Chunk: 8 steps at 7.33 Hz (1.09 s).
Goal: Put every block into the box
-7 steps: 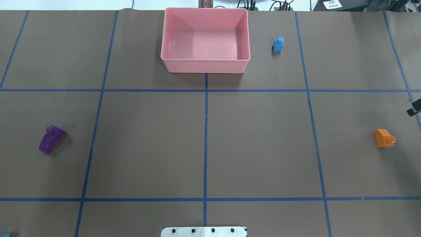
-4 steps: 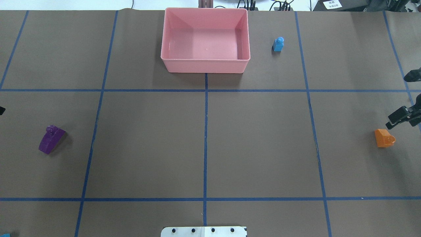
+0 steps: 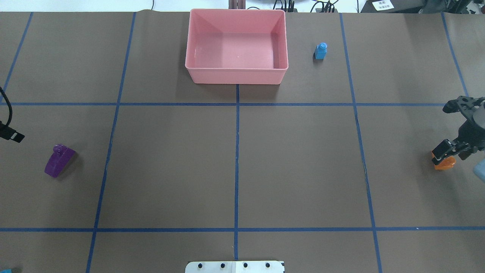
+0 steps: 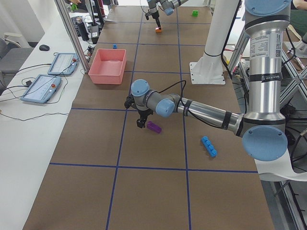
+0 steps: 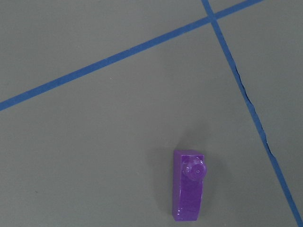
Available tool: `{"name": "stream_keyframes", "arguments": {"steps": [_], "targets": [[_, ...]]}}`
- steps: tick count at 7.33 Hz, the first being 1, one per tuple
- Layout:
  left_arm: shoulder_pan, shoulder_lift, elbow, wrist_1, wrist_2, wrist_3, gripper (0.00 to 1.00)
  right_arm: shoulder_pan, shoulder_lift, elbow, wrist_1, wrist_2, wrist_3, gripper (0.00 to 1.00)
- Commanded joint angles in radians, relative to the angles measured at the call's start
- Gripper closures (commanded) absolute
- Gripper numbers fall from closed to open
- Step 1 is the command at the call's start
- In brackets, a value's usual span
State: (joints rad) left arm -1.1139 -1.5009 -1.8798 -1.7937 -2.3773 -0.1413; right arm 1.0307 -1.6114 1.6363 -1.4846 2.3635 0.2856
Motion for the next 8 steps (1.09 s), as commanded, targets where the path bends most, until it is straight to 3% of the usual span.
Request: {"name": "stream_keyframes", "arguments": {"steps": [1,3,4,6,7,8], "targets": [[0.086,0.005,-0.004,-0.033,0.047,0.0,0.0,-0.011,0.027,0.009,0.0,-0.009,0.032,1.0],[0.224,0.007,0.007,-0.033,0.192,-0.004,0.0,-0.003,0.072,0.144,-0.006,-0.009,0.222,1.0],[0.244,0.002,0.031,-0.035,0.196,-0.003,0.0,-0.004,0.185,0.146,-0.016,-0.009,0.392,1.0],[0.256,-0.027,0.077,-0.035,0.199,-0.001,0.0,-0.012,0.356,0.105,-0.017,-0.009,0.461,1.0],[0.256,-0.048,0.085,-0.033,0.199,-0.004,0.0,-0.012,0.477,0.045,-0.048,-0.009,0.504,1.0],[0.256,-0.064,0.102,-0.035,0.199,-0.003,0.01,-0.032,0.637,-0.074,-0.057,-0.018,0.618,1.0]]}}
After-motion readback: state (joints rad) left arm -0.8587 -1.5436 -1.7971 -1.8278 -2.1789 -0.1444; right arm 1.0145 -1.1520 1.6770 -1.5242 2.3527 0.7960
